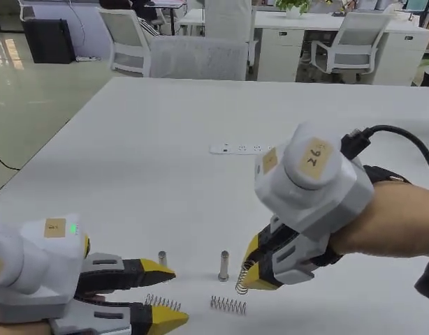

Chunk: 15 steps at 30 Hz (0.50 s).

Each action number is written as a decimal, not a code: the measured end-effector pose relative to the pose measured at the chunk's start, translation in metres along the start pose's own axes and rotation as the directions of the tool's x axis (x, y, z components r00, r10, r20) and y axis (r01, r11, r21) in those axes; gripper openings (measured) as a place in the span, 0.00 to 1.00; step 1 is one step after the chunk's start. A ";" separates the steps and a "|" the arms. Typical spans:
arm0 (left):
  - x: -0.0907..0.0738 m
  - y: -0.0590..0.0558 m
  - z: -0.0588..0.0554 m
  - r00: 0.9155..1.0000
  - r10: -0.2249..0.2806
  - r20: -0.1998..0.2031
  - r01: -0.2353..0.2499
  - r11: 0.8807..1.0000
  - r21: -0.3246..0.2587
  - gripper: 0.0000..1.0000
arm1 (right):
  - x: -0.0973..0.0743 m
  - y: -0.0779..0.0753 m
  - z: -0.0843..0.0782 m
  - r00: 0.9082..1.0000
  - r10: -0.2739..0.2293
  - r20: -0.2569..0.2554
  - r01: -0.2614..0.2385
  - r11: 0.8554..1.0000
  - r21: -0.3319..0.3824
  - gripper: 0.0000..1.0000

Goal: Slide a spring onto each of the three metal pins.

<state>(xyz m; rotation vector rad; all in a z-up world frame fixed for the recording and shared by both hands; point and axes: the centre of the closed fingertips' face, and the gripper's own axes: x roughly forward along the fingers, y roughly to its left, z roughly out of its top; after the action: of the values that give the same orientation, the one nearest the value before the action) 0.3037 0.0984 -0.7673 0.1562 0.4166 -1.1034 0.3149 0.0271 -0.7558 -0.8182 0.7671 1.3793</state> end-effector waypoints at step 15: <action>-0.020 0.016 -0.012 0.996 0.090 0.000 -0.090 0.995 -0.037 0.36 | -0.019 -0.019 -0.018 0.999 -0.046 -0.009 0.046 0.998 0.052 0.08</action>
<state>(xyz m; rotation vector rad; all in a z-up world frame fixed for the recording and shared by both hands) 0.3072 0.1261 -0.7720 0.1396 0.4242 -1.0068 0.3331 0.0010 -0.7481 -0.7964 0.7829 1.3104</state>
